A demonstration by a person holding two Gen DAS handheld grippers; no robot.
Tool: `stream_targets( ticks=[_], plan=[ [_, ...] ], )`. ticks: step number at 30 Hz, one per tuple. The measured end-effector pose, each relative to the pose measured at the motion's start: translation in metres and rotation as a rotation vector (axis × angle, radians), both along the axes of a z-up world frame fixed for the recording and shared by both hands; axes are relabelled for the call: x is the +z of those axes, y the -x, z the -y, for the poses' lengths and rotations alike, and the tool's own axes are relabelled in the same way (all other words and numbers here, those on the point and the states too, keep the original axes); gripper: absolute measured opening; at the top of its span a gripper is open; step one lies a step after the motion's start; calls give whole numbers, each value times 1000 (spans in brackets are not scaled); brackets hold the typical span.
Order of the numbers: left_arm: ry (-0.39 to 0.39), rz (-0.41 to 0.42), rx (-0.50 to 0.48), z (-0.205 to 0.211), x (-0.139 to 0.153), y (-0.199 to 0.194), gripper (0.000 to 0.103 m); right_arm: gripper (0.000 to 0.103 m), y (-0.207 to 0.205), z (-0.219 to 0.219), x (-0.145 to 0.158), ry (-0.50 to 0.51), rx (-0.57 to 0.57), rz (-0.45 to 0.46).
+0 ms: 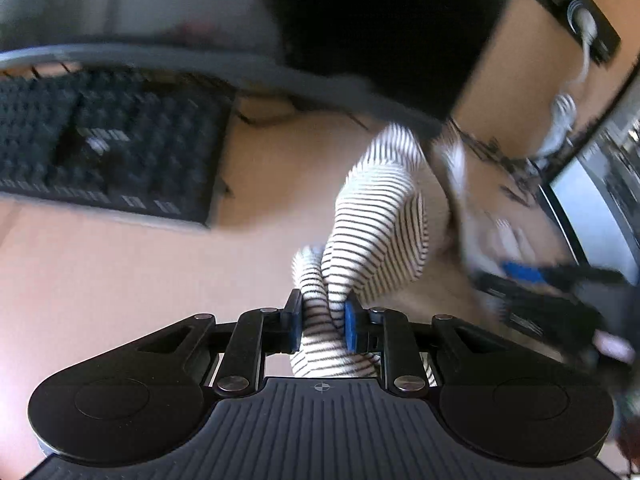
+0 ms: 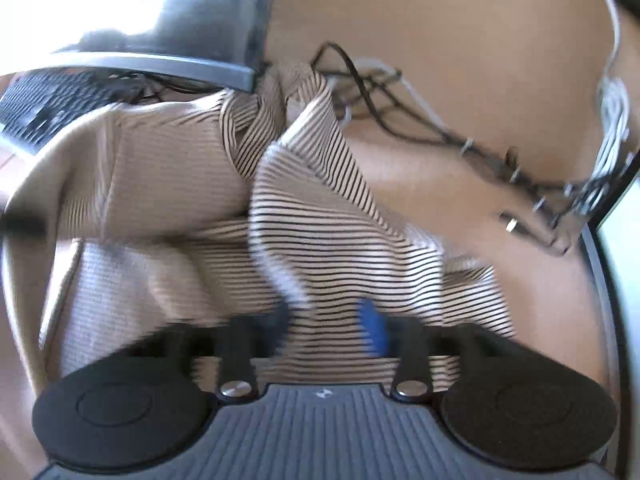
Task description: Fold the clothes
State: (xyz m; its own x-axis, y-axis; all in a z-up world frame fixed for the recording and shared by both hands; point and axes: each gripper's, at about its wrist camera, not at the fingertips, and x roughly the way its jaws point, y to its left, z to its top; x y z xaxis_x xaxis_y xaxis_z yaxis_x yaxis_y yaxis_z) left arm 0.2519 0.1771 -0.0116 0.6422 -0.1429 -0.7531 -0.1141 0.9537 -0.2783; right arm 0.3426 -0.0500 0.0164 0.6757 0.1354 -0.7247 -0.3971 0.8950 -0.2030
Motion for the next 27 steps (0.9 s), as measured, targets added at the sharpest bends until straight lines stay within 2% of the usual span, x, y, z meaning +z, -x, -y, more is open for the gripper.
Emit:
stream_targets(
  ticks=[1,2,6,8,10,11,12,13,14,15,19,20,21,23,25,27],
  plan=[
    [-32,18,7,-7,4,-5,7,7,1,6,8,22,-14,33],
    [-78,40,15,-12,8,-11,6,6,3,13,16,44,-28,67],
    [-99,85,4,-18,26,-23,5,5,9,39,47,133,-84,200],
    [-99,105,-4,-20,35,-28,6,5,-2,57,57,148,-159,233],
    [-99,125,-12,-22,43,-32,8,5,-3,57,58,130,-153,230],
    [-99,135,-17,-23,48,-35,12,2,-3,56,58,120,-144,227],
    [-99,145,-21,-24,52,-37,23,2,-3,55,58,110,-135,223],
    [-99,155,-25,-25,56,-40,30,2,-3,54,58,100,-126,220],
    [-96,155,-40,-21,56,-41,43,2,-3,53,58,90,-117,217],
    [-91,146,-65,-12,52,-40,52,3,-3,52,58,80,-108,213],
    [-71,109,-166,21,36,-39,62,6,-2,47,58,39,-72,200],
    [-66,100,-191,29,32,-38,66,15,-2,46,58,29,-63,197],
    [-61,91,-216,37,28,-38,69,28,-2,45,58,19,-54,193],
    [-51,73,-266,54,20,-37,70,42,-2,43,58,-1,-37,187],
    [-41,55,-316,71,12,-36,70,49,-1,41,58,-21,-19,180],
    [-21,32,-349,83,3,-37,70,67,-10,26,53,-34,20,153]
  ],
)
